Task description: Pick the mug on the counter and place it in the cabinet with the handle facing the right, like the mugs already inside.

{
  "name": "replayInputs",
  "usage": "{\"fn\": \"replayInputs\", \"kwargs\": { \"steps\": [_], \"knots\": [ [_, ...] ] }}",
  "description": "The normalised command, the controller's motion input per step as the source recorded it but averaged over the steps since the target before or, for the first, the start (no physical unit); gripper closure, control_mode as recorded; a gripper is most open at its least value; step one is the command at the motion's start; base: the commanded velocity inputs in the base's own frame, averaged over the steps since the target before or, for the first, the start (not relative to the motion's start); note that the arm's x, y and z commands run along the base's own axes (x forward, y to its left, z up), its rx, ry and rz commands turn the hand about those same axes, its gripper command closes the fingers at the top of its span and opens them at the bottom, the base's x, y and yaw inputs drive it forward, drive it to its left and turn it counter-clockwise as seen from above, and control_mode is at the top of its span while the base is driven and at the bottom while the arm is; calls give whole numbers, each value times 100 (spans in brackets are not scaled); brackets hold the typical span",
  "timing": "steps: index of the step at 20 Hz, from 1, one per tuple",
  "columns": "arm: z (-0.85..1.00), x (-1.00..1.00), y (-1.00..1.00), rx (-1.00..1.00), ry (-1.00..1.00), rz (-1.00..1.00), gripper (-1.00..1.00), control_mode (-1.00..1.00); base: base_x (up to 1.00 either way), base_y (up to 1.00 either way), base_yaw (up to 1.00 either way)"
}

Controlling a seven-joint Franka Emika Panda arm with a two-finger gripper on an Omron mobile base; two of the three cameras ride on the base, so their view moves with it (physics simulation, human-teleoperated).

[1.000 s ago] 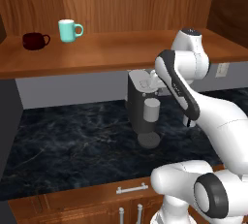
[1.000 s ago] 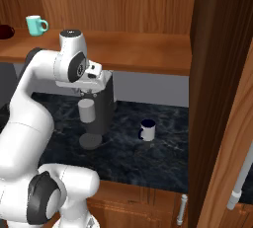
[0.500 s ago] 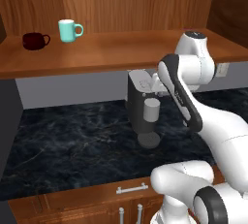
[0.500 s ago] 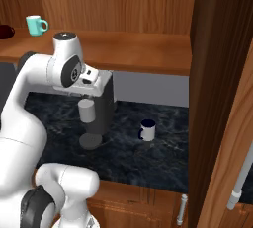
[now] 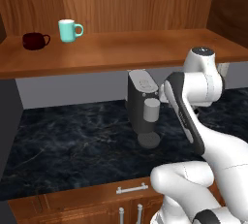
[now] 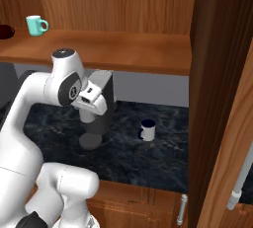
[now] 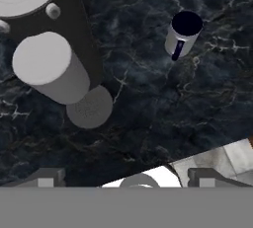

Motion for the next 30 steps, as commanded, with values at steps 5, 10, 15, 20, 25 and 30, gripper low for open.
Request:
{"fn": "replayInputs", "kwargs": {
  "steps": [5, 10, 15, 20, 25, 30],
  "knots": [
    [-28, 1, -58, 0, 9, -22, -100, -100, 0, 0, 0],
    [-27, 2, -51, 0, 6, -23, -100, -100, 0, 0, 0],
    [-20, 16, -41, 0, 6, -19, -100, -100, 0, 0, 0],
    [-18, 23, -29, 0, 3, -12, -100, -100, 0, 0, 0],
    [-12, 34, -11, 0, 2, -2, -100, -100, 0, 0, 0],
    [-18, 48, -7, 0, 0, 0, -100, -100, 0, 0, 0]
  ]
}}
